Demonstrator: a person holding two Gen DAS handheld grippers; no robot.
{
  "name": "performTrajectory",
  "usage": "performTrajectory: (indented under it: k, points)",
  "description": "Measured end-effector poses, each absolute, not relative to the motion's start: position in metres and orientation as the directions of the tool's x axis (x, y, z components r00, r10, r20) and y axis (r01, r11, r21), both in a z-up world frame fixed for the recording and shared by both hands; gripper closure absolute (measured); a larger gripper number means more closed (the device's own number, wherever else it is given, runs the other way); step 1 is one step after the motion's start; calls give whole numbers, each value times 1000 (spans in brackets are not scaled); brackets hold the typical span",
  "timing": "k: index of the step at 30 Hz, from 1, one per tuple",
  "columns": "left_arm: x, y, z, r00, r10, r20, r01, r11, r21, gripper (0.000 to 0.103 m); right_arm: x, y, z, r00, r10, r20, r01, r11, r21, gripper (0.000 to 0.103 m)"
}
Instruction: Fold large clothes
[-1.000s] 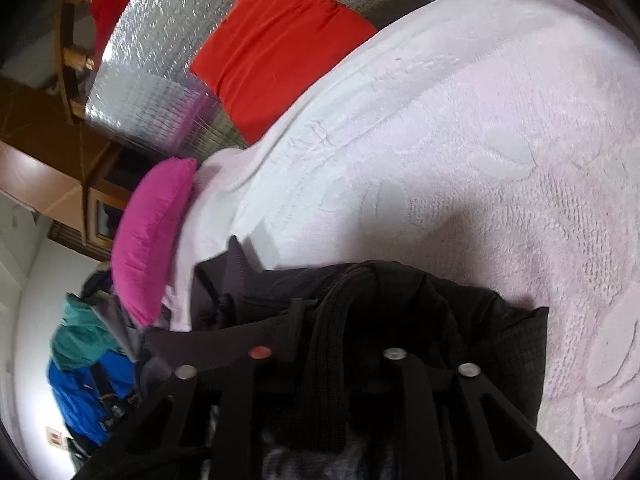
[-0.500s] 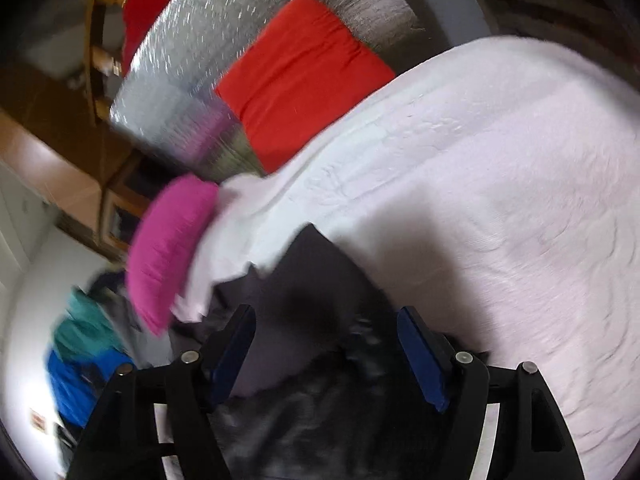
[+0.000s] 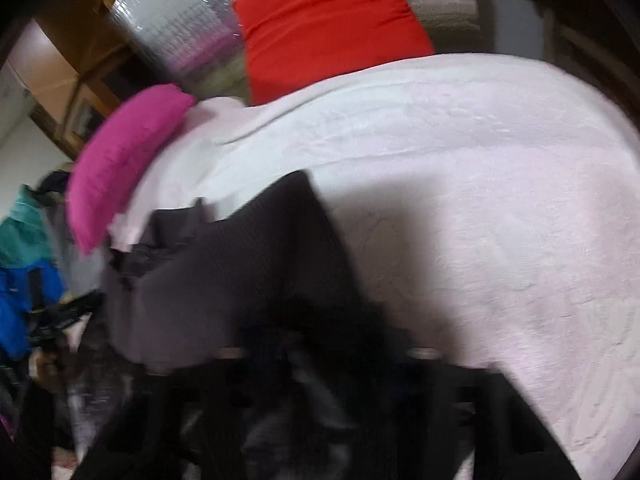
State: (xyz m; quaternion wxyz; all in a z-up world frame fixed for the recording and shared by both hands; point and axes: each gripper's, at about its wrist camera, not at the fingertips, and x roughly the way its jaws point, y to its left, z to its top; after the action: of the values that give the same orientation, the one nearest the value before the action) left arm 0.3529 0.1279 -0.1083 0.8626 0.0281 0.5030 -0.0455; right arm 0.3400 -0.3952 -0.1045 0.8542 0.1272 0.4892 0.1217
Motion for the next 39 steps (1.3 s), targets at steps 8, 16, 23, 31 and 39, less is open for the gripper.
performTrajectory:
  k: [8,16,23,31,39]
  points:
    - [360,131,-116,510,64,-858,-3,997,73,83,344,-403,-86,557,193,-808,-17,975,221,84]
    - [360,134,-125,504,83,-860,-22,996,84,80,343,-420,-118,535,199,-821,85,954,287,84]
    - [342,137,-80,640,-23,-768,14,1000,-18,45,329,-429,-91,617,316,-721,33,904,426,22]
    - [360,105,-115,555,74,-829,90,985,148,63,356,-385,-110,496,260,-829,-82,964,253,68]
    - [371,128,-131,530,146,-835,-18,987,161,83,361,-395,-112,538,53,-841,11,997,70,97]
